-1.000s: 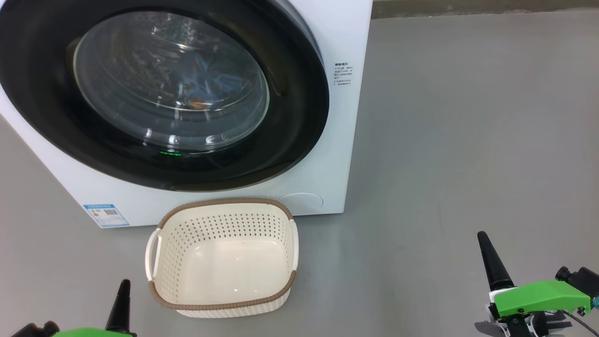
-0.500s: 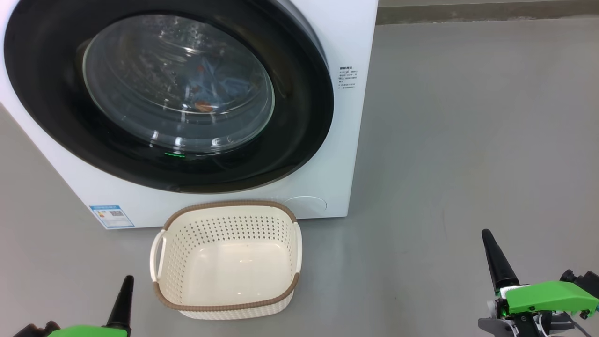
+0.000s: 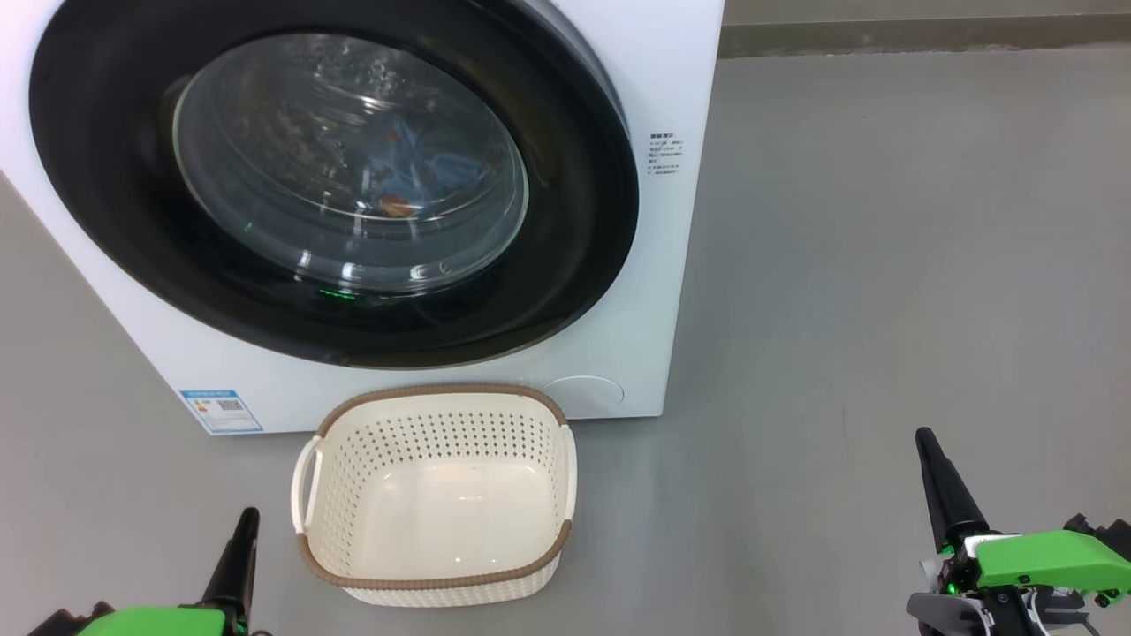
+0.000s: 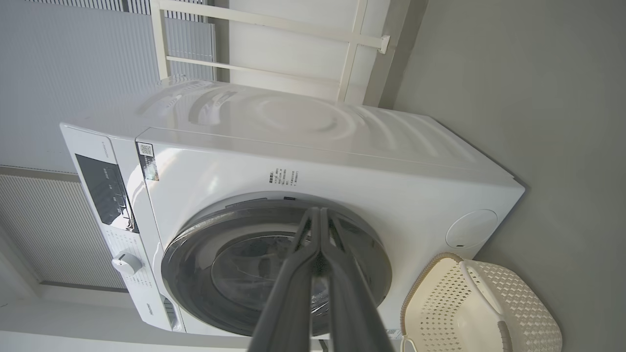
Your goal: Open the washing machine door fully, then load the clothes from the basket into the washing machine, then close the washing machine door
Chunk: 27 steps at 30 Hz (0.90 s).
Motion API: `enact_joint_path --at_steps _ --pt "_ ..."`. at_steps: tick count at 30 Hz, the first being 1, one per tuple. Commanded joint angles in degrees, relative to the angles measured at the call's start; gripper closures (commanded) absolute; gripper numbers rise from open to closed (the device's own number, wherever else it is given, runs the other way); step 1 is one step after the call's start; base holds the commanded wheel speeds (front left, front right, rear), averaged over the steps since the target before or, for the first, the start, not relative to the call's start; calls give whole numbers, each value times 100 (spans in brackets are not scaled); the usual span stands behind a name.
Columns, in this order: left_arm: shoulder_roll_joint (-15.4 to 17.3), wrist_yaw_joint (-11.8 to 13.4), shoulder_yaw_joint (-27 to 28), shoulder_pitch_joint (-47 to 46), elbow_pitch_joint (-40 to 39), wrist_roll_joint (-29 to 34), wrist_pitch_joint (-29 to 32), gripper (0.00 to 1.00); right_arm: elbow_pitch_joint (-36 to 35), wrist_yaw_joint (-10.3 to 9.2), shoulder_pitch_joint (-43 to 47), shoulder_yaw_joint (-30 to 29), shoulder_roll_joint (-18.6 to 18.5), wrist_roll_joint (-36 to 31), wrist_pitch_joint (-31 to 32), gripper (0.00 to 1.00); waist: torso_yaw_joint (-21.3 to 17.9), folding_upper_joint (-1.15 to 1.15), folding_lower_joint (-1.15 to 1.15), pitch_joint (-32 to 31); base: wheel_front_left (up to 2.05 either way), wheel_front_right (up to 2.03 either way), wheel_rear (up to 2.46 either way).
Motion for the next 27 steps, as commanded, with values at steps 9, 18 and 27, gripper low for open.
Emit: enact_joint_path --at_steps 9,18,27 --pt "42 -6 222 -321 -189 -666 197 100 -256 -6 13 12 10 612 209 100 50 0 0 -53 0 0 0" --pt "35 -7 233 -337 -192 -852 249 100 -278 -6 18 -15 22 774 264 100 65 0 0 -70 0 0 0" --pt "35 -8 233 -338 -192 -852 249 100 -277 -6 17 -19 25 771 267 100 65 0 0 -70 0 0 0"
